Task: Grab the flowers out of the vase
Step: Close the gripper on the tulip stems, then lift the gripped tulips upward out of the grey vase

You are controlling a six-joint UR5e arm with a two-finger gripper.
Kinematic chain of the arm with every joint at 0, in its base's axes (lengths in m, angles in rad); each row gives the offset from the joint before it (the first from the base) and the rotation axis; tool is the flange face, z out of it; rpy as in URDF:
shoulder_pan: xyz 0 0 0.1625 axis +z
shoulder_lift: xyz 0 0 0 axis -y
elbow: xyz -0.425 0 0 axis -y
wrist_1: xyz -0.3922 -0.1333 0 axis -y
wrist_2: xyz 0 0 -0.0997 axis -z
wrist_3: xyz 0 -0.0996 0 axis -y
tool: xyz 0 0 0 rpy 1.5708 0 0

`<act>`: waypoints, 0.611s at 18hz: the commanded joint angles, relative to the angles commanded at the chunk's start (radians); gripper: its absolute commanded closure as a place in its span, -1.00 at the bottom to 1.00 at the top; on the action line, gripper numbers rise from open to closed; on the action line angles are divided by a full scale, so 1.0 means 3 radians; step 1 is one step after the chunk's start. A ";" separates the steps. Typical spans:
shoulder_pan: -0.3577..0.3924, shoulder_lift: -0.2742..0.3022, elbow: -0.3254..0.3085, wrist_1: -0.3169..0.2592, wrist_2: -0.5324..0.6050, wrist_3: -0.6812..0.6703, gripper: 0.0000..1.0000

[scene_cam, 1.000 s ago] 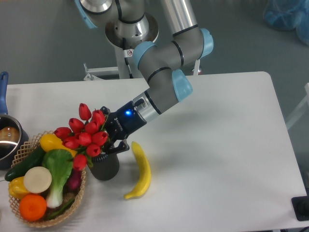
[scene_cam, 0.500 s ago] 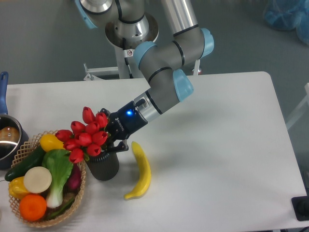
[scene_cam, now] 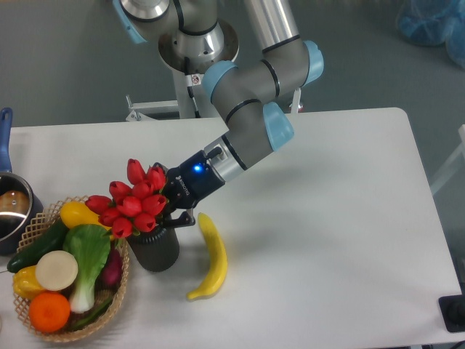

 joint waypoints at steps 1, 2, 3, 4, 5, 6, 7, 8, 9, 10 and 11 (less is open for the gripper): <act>0.0025 0.0025 0.0000 0.0000 -0.0031 -0.0046 0.41; 0.0031 0.0036 0.0000 0.0000 -0.0077 -0.0087 0.41; 0.0051 0.0056 0.0000 0.0000 -0.0123 -0.0133 0.40; 0.0077 0.0082 -0.0005 0.0000 -0.0159 -0.0179 0.40; 0.0087 0.0092 -0.0015 0.0000 -0.0189 -0.0225 0.40; 0.0092 0.0107 -0.0020 0.0000 -0.0225 -0.0251 0.40; 0.0097 0.0113 -0.0020 0.0000 -0.0276 -0.0256 0.40; 0.0097 0.0118 -0.0020 0.0000 -0.0317 -0.0266 0.40; 0.0097 0.0128 -0.0020 0.0000 -0.0343 -0.0271 0.40; 0.0092 0.0138 -0.0026 0.0000 -0.0353 -0.0302 0.39; 0.0087 0.0143 -0.0021 0.0000 -0.0353 -0.0327 0.39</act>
